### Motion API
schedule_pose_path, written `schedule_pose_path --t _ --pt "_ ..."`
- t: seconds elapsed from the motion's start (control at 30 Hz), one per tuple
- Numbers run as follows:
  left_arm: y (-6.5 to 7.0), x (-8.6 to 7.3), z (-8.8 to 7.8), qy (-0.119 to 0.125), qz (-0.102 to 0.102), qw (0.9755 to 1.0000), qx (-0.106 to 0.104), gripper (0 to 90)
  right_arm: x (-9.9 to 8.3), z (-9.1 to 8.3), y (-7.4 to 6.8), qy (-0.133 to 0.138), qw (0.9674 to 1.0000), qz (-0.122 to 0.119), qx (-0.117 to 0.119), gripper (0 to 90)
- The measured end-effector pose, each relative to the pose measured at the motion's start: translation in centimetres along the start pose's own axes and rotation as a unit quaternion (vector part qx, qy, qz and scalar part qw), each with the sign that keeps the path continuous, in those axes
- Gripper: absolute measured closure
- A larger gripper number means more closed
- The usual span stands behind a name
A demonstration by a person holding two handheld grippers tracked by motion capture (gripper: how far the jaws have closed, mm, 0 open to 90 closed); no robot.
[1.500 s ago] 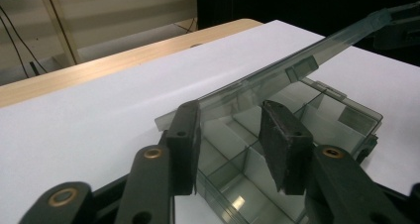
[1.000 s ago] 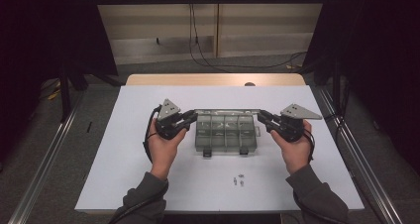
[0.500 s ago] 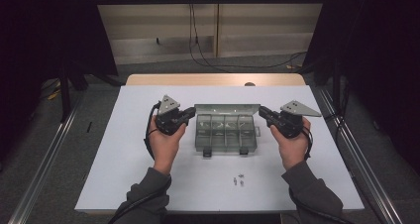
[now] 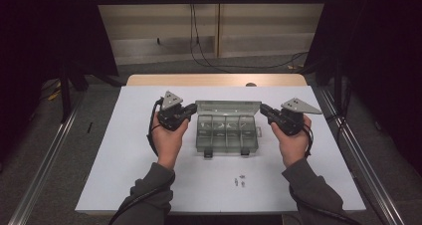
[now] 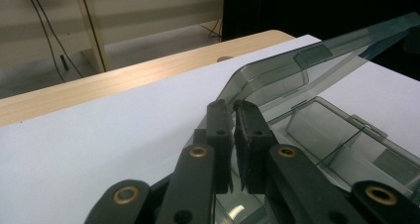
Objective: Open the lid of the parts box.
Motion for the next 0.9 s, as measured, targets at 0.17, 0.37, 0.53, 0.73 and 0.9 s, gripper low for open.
schedule_pose_path --t 0.17,0.37,0.53,0.73,0.9 --pt "-0.1 0.3 0.2 -0.002 -0.006 1.0 0.003 87.4 0.2 0.2 0.0 -0.002 1.0 -0.001 0.001 87.1" --pt "-0.4 0.6 0.4 -0.003 -0.009 0.9999 0.004 87.5 0.4 0.5 0.4 -0.002 1.0 0.005 0.001 86.8" --pt "-0.6 0.9 0.7 -0.002 -0.013 0.9999 0.004 87.7 0.6 1.0 0.7 -0.001 0.9999 0.011 -0.001 86.6" --pt "-0.9 1.3 1.1 -0.003 -0.019 0.9998 0.003 87.9 0.6 1.6 1.0 -0.002 0.9999 0.015 0.001 86.3" --pt "-1.2 1.7 1.6 -0.004 -0.021 0.9997 0.007 88.0 0.6 2.1 1.4 -0.003 0.9998 0.017 0.002 86.5"
Point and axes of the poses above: each handheld gripper's, and its own axes: z roughly forward along the jaws, x roughly out of its top, y roughly to its right, the point moved 4 cm from there along z, roughly forward along the jaws, and after that the axes turned 2 degrees about -z, right-handed, at the moved point
